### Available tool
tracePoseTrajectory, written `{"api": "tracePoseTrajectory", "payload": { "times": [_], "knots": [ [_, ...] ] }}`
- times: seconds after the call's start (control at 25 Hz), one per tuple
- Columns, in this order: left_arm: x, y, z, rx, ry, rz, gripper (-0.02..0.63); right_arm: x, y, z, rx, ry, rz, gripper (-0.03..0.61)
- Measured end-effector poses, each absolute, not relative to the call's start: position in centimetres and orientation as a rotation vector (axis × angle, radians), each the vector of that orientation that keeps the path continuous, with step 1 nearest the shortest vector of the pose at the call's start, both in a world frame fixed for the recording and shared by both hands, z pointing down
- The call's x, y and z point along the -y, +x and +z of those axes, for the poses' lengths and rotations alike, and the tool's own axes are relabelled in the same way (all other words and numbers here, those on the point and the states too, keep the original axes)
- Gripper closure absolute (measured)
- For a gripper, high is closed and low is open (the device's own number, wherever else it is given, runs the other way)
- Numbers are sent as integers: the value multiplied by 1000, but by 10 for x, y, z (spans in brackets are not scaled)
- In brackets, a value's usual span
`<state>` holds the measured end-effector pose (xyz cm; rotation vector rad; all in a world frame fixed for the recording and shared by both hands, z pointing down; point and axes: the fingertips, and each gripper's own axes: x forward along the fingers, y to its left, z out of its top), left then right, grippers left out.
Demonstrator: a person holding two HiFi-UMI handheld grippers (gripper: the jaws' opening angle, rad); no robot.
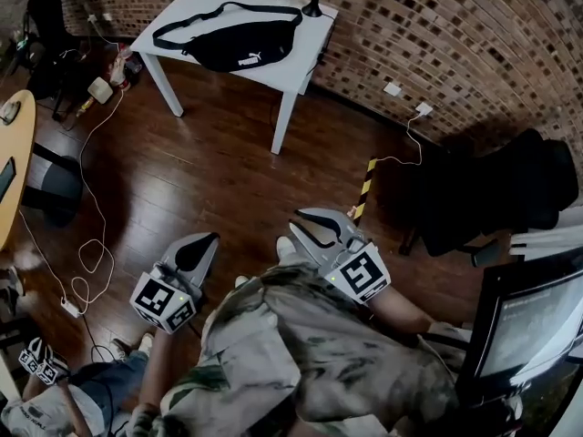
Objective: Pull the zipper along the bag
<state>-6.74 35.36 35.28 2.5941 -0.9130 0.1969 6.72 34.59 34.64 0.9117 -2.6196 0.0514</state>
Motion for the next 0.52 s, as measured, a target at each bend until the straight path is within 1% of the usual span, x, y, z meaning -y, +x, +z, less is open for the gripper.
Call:
{"api": "tracePoseTrajectory", "payload": {
  "times": [0.36, 0.52],
  "knots": [
    [-282, -33, 348, 978, 2550, 225, 612, -271, 102, 349, 2646, 841, 58, 512],
    [-249, -18, 358, 995, 2563, 220, 612, -245, 125, 355, 2640, 826, 56, 514]
  ]
}}
